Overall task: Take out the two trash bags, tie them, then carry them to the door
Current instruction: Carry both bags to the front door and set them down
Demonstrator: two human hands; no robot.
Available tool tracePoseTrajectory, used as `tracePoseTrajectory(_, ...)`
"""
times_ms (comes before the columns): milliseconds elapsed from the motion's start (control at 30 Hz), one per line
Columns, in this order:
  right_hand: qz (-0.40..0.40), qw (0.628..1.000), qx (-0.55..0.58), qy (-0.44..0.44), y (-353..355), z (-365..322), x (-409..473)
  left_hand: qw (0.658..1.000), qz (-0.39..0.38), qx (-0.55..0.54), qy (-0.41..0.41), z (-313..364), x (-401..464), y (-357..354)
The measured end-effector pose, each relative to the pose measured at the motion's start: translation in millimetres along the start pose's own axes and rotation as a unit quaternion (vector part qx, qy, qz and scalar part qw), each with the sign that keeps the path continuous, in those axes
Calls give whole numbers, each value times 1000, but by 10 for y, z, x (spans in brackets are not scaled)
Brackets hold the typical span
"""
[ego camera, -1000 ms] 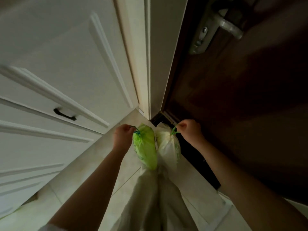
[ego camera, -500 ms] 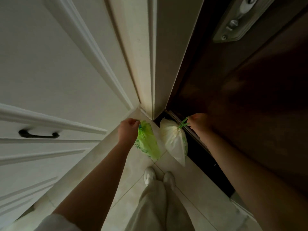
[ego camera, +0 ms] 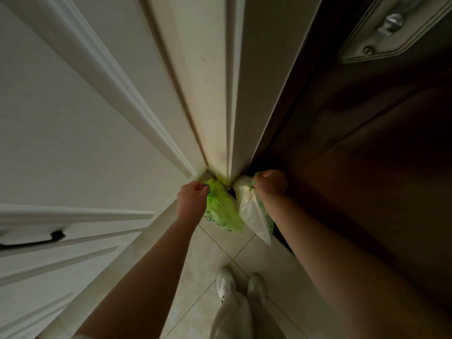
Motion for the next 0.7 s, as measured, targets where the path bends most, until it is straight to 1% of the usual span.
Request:
tracePoseTrajectory(133,-65,998,-16,-6,-166,-105,-22,1000,-7,14,-3,-57,76,-54)
tracePoseTrajectory(200,-75,997,-30,-3,-179,-98,-21,1000,-13,22,-5,-81,99,-74)
tracePoseTrajectory(333,-62,997,-44,3,-105,-54,78,999,-22,45,-18,-67,129,-90)
tracePoseTrajectory(500,-31,999,-8,2,71,-34,233,998,-23,52,-35,67,222,-91)
tracePoseTrajectory(700,-23,999,28,-26,189,131,389,998,-25,37,-38,166,298,-143)
Point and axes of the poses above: each hand's wrist, its own x-axis towards the middle knuckle, its own y-axis out of the back of the hand, z = x × y, the point moved 8 cm from there along x, towards the middle knuckle, and after that the axes turned 3 degrees about -y, right-handed, at the moved point
